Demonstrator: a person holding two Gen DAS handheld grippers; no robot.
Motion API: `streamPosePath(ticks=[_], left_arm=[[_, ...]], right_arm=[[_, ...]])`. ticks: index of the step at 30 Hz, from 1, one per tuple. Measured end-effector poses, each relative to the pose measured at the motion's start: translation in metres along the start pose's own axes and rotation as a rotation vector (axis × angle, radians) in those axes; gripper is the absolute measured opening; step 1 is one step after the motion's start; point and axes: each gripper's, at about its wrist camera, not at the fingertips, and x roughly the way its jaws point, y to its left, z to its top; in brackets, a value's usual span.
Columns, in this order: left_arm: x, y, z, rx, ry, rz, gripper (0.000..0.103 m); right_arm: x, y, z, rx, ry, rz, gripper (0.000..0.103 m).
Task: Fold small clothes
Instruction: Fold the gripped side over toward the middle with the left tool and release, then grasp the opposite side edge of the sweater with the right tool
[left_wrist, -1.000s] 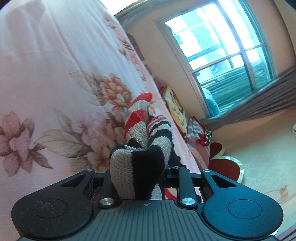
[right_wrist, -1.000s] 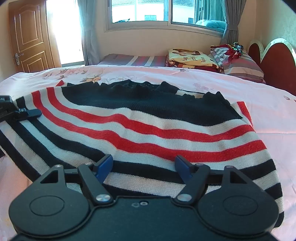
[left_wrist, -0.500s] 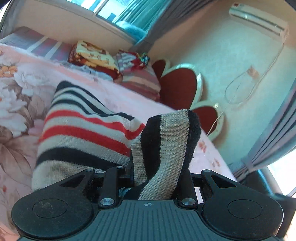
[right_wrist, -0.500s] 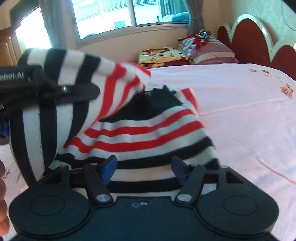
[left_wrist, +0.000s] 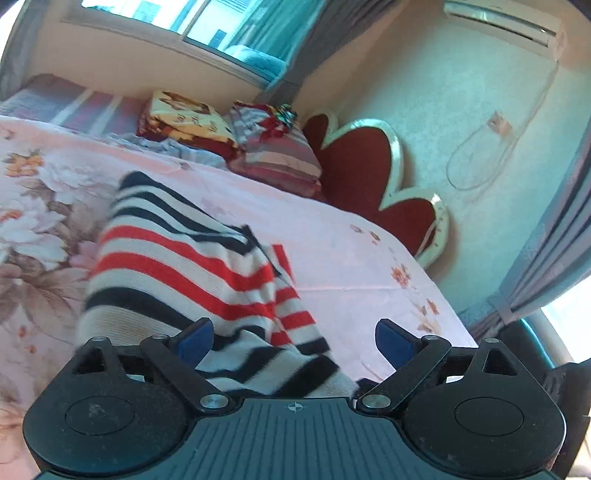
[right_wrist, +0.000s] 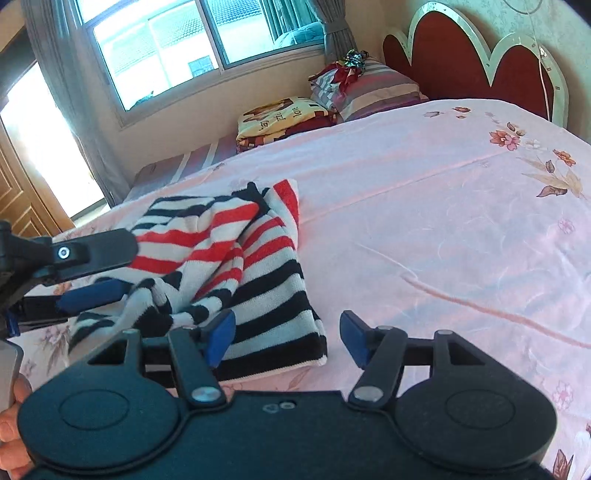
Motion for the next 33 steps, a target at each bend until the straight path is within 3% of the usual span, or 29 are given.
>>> streamPosePath(ticks=[3, 5, 7, 9, 11, 14, 18, 25, 28, 30, 33], left_arm=[[-0.014, 0.023, 0.002, 0.008, -0.033, 0.14, 0.094], [-0.018, 0.035, 0.0, 0.011, -0.04, 0.207, 0.094], [-0.012, 0.041, -0.004, 0.015, -0.012, 0.24, 0.094], [0.005, 0.046, -0.012, 0.024, 0.059, 0.259, 0.094], [0.021, 0.054, -0.022, -0.01, 0.135, 0.273, 0.094], [0.027, 0.068, -0.036, -0.118, 0.159, 0.268, 0.093], [0.028, 0.057, -0.039, -0.051, 0.146, 0.296, 0.093], [0.035, 0.049, -0.04, -0.012, 0.15, 0.349, 0.094], [0.039, 0.045, -0.04, -0.006, 0.148, 0.377, 0.095], [0.041, 0.043, -0.04, -0.006, 0.146, 0.395, 0.096], [0.043, 0.038, -0.041, 0.002, 0.136, 0.423, 0.098]], right_arm=[[-0.011, 0.004, 0.007, 0.051, -0.014, 0.054, 0.077], [-0.015, 0.013, 0.009, 0.065, -0.018, 0.082, 0.078], [-0.015, 0.022, 0.011, 0.089, -0.008, 0.113, 0.081], [-0.008, 0.031, 0.011, 0.115, 0.029, 0.148, 0.093], [0.003, 0.039, 0.006, 0.142, 0.08, 0.151, 0.093], [0.021, 0.041, -0.004, 0.22, 0.133, 0.137, 0.092], [0.035, 0.042, -0.012, 0.262, 0.171, 0.105, 0.088], [0.06, 0.048, 0.003, 0.204, 0.202, 0.176, 0.087], [0.075, 0.046, 0.001, 0.203, 0.235, 0.21, 0.07], [0.078, 0.046, 0.003, 0.17, 0.229, 0.235, 0.051], [0.076, 0.048, 0.009, 0.113, 0.217, 0.278, 0.031]])
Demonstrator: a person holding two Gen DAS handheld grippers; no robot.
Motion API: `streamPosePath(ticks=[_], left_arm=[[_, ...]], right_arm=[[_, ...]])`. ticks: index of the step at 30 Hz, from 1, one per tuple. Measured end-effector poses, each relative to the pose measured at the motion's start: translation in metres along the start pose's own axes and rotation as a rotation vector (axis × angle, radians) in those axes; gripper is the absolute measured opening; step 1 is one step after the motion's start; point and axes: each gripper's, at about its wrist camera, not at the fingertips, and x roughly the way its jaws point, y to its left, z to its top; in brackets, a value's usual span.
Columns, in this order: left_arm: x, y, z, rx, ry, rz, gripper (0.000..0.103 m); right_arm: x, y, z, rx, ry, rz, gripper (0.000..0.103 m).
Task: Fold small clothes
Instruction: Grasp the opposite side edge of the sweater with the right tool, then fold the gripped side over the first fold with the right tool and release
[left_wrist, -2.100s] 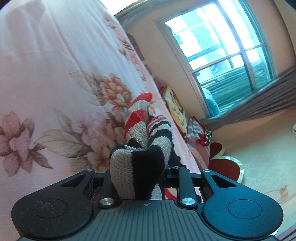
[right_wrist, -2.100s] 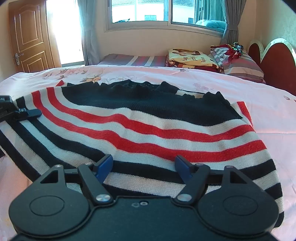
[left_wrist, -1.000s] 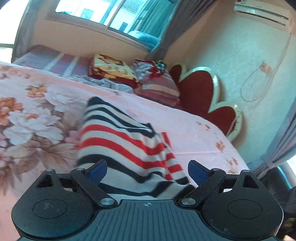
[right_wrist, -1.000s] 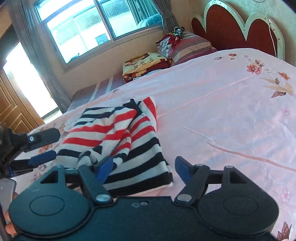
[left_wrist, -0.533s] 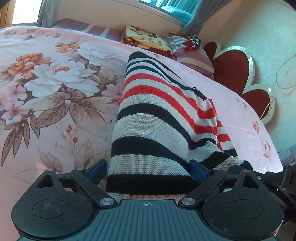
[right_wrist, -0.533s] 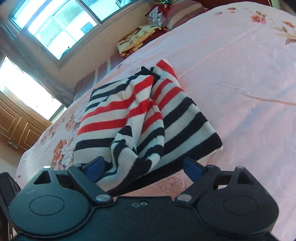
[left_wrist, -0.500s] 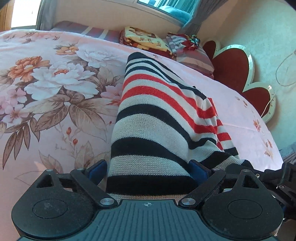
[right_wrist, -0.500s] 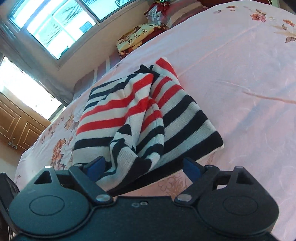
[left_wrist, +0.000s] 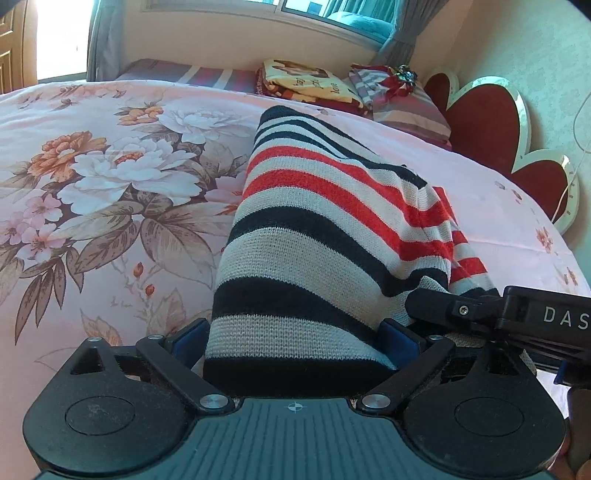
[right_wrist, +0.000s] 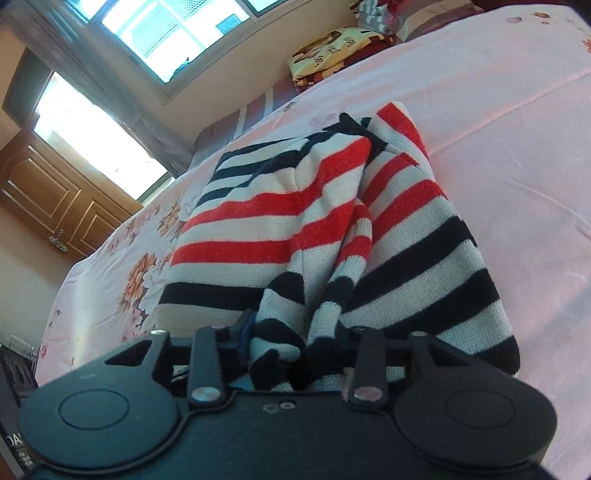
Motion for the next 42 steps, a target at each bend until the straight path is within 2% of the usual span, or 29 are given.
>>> streamPosePath(ticks=[3, 5, 6, 8, 9, 10, 12, 15, 19, 22, 26, 29, 31, 34, 36, 38, 40, 42], left_arm=[[-0.004, -0.004, 0.0, 0.008, -0.009, 0.019, 0.098], [-0.007, -0.006, 0.0, 0.022, -0.017, 0.038, 0.098], [-0.007, -0.008, 0.0, 0.029, -0.018, 0.05, 0.098], [-0.007, -0.009, -0.001, 0.027, -0.021, 0.057, 0.098], [-0.008, -0.008, -0.001, 0.02, -0.023, 0.059, 0.098], [-0.008, -0.008, -0.001, 0.019, -0.025, 0.061, 0.098], [-0.011, -0.009, -0.001, 0.027, -0.037, 0.064, 0.098], [-0.022, -0.006, 0.004, 0.024, -0.078, 0.04, 0.098], [-0.032, -0.004, 0.02, 0.02, -0.123, -0.007, 0.098], [-0.027, -0.008, 0.026, 0.021, -0.115, -0.045, 0.098], [-0.006, -0.018, 0.014, 0.043, -0.059, -0.081, 0.098], [0.013, -0.022, 0.0, 0.045, -0.014, -0.087, 0.098], [0.014, -0.02, -0.001, 0.023, -0.019, -0.094, 0.099], [0.013, -0.022, 0.001, 0.039, -0.012, -0.095, 0.099], [0.013, -0.022, 0.001, 0.037, -0.011, -0.097, 0.099], [0.013, -0.021, 0.001, 0.035, -0.014, -0.098, 0.099], [0.013, -0.021, 0.001, 0.037, -0.016, -0.097, 0.099], [0.014, -0.021, 0.0, 0.038, -0.019, -0.098, 0.099]], right_arm=[[-0.006, 0.004, 0.002, -0.08, -0.014, 0.002, 0.027], [-0.01, -0.002, 0.004, -0.075, -0.02, 0.021, 0.027], [-0.009, -0.007, 0.006, -0.06, -0.019, 0.032, 0.031], [-0.001, -0.019, 0.01, 0.008, 0.006, 0.068, 0.049], [0.0, -0.022, 0.011, 0.021, -0.001, 0.098, 0.053], [0.001, -0.021, 0.011, 0.018, -0.008, 0.106, 0.053], [0.002, -0.013, 0.011, -0.017, -0.016, 0.102, 0.037], [-0.006, -0.001, 0.014, -0.093, -0.056, 0.102, 0.023], [-0.029, 0.018, 0.025, -0.265, -0.146, 0.089, 0.022], [-0.043, 0.017, 0.032, -0.342, -0.174, 0.048, 0.021], [-0.044, -0.016, 0.036, -0.275, -0.15, -0.033, 0.021], [-0.019, -0.044, 0.028, -0.202, -0.067, -0.083, 0.022], [-0.021, -0.049, 0.024, -0.165, -0.078, -0.074, 0.023], [-0.041, -0.046, 0.026, -0.126, -0.1, -0.071, 0.035], [-0.058, -0.046, 0.023, -0.109, -0.119, -0.059, 0.048], [-0.067, -0.041, 0.017, -0.138, -0.104, -0.066, 0.047], [-0.071, -0.039, 0.009, -0.167, -0.096, -0.114, 0.044], [-0.072, -0.045, 0.003, -0.155, -0.085, -0.135, 0.038]])
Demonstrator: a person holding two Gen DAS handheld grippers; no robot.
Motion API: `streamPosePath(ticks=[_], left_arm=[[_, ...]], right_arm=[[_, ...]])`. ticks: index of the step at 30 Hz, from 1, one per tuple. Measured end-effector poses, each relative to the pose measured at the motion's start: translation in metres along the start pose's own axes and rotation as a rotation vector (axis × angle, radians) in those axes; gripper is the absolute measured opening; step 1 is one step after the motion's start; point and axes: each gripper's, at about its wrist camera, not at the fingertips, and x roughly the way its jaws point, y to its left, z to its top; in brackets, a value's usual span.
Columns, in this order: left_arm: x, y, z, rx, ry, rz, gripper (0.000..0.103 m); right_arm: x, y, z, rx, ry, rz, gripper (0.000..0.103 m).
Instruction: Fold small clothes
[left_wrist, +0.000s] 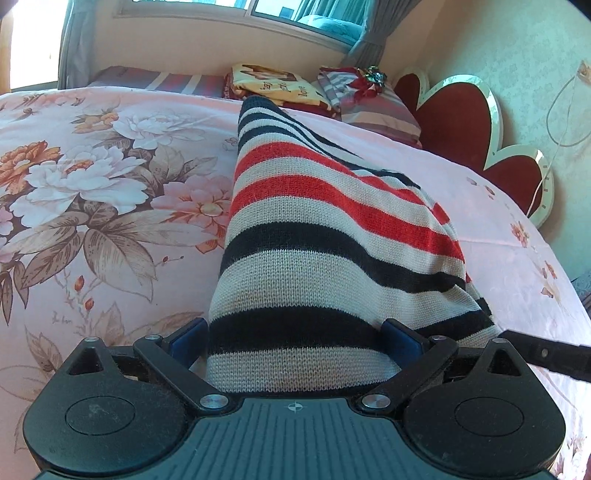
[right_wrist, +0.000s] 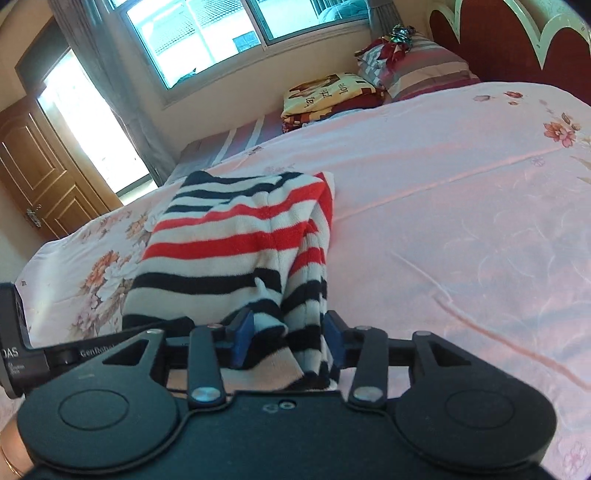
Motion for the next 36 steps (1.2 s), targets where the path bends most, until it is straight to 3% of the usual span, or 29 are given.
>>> streamPosePath(ticks=[3, 10, 14, 17, 19, 21, 29, 31, 33, 36], left_arm=[[0.001, -0.001, -0.002, 0.011, -0.004, 0.003, 0.1], [-0.003, -0.005, 0.003, 0.019, 0.003, 0.011, 0.103], [-0.012, -0.002, 0.02, 0.02, -0.032, 0.01, 0.102], [-0.008, 0.002, 0.038, -0.014, -0.031, 0.007, 0.102], [-0.003, 0.006, 0.05, -0.027, -0.036, 0.012, 0.102], [0.005, 0.009, 0.06, -0.041, -0.031, 0.023, 0.102], [0.038, 0.026, 0.088, -0.128, -0.008, 0.026, 0.102], [0.046, 0.03, 0.092, -0.148, -0.004, 0.026, 0.102], [0.054, 0.034, 0.096, -0.172, -0.001, 0.029, 0.102], [0.065, 0.038, 0.097, -0.207, 0.005, 0.03, 0.102]], right_arm=[[0.005, -0.008, -0.012, 0.018, 0.024, -0.018, 0.023], [0.018, -0.02, -0.023, 0.085, 0.049, -0.015, 0.024], [0.0, -0.011, -0.002, 0.054, -0.011, 0.003, 0.034], [0.003, -0.005, 0.021, 0.062, -0.058, 0.023, 0.067], [0.011, -0.001, 0.036, 0.06, -0.069, 0.029, 0.063], [0.024, 0.004, 0.048, 0.051, -0.06, 0.038, 0.049], [0.086, 0.004, 0.08, 0.102, -0.011, 0.012, 0.048], [0.095, 0.003, 0.084, 0.111, -0.005, 0.017, 0.036], [0.097, 0.006, 0.087, 0.08, -0.026, 0.028, 0.017], [0.089, 0.02, 0.095, -0.016, -0.11, 0.024, 0.013]])
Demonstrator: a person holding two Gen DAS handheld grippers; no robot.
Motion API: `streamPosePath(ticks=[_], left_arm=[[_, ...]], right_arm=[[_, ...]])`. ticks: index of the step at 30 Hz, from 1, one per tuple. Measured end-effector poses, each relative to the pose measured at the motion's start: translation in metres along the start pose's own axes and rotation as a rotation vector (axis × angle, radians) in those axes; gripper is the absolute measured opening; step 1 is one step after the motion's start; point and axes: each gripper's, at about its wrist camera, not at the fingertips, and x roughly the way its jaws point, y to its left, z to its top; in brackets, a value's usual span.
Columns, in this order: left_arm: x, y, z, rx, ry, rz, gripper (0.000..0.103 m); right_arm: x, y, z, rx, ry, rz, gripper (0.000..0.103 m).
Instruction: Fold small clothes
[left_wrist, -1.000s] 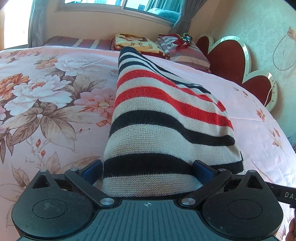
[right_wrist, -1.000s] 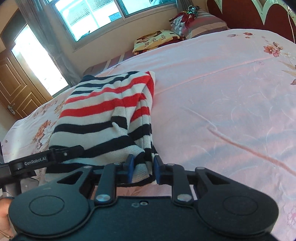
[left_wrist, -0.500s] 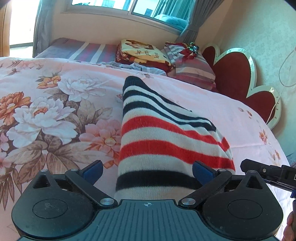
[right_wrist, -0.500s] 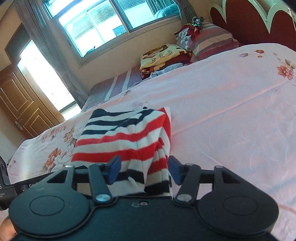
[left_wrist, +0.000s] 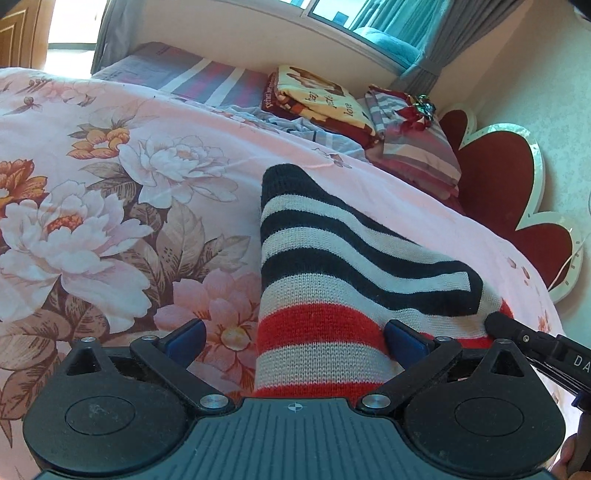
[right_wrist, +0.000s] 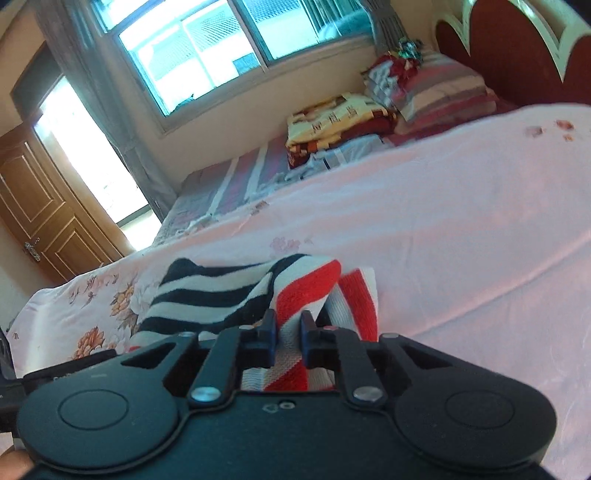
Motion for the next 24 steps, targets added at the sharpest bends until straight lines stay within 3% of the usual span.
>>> streamPosePath(ticks=[2, 5, 10, 15, 19, 21, 24], left_arm=[[0.004, -0.001, 0.0, -0.006, 0.004, 0.0, 0.102], [0.012, -0.004, -0.002, 0.019, 0.024, 0.009, 0.102], [0.009, -0.004, 0.001, 0.017, 0.015, 0.015, 0.102], [0.005, -0.012, 0.017, 0.034, -0.025, 0.01, 0.102], [0.025, -0.01, 0.026, 0.012, 0.006, 0.062, 0.102], [0.035, 0.002, 0.027, -0.06, 0.033, 0.059, 0.102], [0.039, 0.002, 0.026, -0.049, 0.027, 0.066, 0.102]], right_arm=[[0.005, 0.004, 0.003, -0.058, 0.003, -0.05, 0.013], [0.024, -0.014, -0.007, -0.059, 0.075, -0.134, 0.012], [0.023, -0.017, -0.008, -0.038, 0.059, -0.138, 0.015], [0.003, 0.008, 0.015, -0.067, -0.039, -0.084, 0.024], [0.029, 0.024, 0.018, -0.112, -0.005, -0.089, 0.021], [0.048, 0.016, 0.014, -0.106, 0.041, -0.146, 0.019], [0.058, 0.003, 0.003, -0.089, 0.038, -0.157, 0.019]])
